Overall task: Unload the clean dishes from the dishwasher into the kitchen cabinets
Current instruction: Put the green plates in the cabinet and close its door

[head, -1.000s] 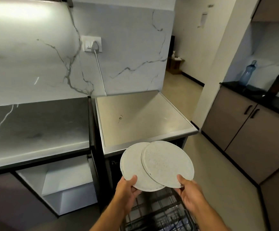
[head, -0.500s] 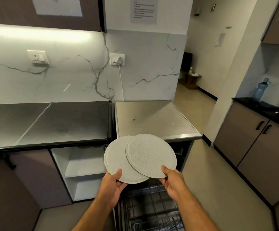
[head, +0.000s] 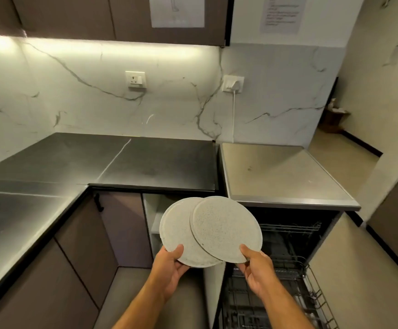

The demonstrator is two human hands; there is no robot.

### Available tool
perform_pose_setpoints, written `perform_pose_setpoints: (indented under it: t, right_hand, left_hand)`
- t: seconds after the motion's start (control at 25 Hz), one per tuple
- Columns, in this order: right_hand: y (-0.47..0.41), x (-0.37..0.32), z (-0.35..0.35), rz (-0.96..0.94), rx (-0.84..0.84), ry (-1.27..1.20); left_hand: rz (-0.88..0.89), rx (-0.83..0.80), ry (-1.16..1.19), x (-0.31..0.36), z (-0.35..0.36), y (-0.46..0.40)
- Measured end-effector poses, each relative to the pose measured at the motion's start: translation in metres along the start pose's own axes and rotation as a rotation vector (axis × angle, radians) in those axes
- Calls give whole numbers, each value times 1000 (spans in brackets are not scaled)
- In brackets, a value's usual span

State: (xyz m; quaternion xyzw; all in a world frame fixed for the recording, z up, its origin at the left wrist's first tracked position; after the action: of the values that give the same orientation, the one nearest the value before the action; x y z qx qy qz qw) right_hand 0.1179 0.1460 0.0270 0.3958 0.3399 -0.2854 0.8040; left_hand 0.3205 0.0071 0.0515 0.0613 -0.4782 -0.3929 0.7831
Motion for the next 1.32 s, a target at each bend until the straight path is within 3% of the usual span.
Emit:
perform_pose_setpoints:
  t: [0.32,0.6,0.96,1.32]
  right_hand:
    - [2,98,104,79,-44,48]
    - [10,172,135,165,-24,93]
    - [-15,199,121,238,27,108]
    - [-105,217,106,346,78,94]
  left_hand:
    - [-16,91,-37,68,-125,-22]
    - [-100,186,-37,77,-205,-29]
    - [-186,214,52,52,-221,-50]
    - [-271,345,-3,25,-220,-136]
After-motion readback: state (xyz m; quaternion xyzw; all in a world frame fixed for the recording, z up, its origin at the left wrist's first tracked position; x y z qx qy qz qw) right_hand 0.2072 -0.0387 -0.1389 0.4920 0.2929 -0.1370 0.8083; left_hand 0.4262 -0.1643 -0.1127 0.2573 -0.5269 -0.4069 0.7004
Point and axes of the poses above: each hand's wrist, its own y-axis away from the middle knuckle, its own z-axis out of the palm, x = y × z, the point moved 9 cm from there along -y, towards the middle knuckle, and after that the axes turned 6 degrees about -z, right-handed, at the moved point
